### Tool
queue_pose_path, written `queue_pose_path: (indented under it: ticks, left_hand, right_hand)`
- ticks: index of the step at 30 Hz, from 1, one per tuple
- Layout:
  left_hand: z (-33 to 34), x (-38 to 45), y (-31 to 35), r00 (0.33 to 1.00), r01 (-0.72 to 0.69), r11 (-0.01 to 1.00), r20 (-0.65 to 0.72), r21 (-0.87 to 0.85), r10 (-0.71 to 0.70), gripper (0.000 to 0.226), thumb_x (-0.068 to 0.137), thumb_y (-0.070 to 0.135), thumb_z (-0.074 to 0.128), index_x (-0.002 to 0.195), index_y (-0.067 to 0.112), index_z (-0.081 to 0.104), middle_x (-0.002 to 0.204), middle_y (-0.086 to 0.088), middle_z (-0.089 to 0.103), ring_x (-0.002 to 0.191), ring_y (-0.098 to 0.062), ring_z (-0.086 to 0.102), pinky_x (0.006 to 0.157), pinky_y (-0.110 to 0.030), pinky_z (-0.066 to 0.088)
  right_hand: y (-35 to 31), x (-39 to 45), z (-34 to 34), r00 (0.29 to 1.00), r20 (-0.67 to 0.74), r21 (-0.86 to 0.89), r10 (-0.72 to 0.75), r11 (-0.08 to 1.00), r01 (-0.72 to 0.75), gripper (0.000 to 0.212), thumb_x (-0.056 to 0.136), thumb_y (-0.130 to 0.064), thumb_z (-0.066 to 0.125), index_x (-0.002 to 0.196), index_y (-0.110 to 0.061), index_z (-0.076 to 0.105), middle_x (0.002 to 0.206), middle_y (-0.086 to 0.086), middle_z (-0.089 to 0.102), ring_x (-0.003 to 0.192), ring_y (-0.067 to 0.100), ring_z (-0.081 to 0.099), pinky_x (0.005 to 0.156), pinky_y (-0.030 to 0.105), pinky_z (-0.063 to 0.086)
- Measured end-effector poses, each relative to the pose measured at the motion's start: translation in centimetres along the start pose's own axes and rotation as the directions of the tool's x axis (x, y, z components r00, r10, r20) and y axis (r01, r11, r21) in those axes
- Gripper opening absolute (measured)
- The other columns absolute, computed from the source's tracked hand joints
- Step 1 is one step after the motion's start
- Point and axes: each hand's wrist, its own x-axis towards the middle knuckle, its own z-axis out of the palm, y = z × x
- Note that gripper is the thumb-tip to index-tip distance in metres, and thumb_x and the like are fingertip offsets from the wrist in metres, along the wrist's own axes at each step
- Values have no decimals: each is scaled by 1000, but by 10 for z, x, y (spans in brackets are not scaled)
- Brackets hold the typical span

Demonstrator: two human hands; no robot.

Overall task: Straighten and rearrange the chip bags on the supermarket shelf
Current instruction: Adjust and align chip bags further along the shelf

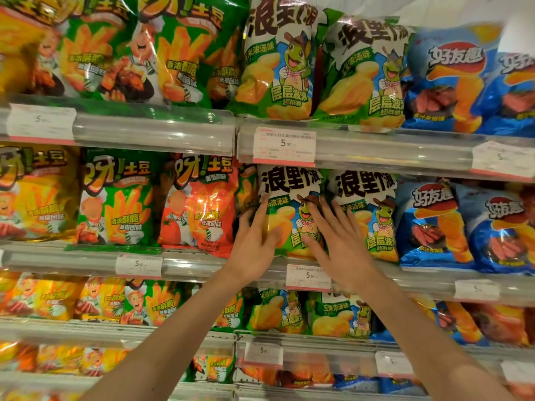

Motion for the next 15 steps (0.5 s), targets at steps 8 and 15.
queue_pose_path:
  ticks: [8,15]
  left_hand:
    - [5,1,1,1000,-12,992,-14,124,14,67,105,41,42,157,44,1,158,-6,24,141,-22,36,114,-35,33]
    - [-7,-16,13,981,-137,977,-116,165,158,62,101,35,55,156,27,28,159,-4,28,147,-18,25,120,-40,28]
  right_hand:
    - [-6,-1,0,999,-1,19,32,999,-32,70,101,-62,18,162,-27,13,165,12,29,156,27,15,126,50,5]
    - [-28,-12,-17,983,-55,263,174,952,-154,68,102,-46,50,160,-23,24,166,8,25,152,25,23,122,41,17]
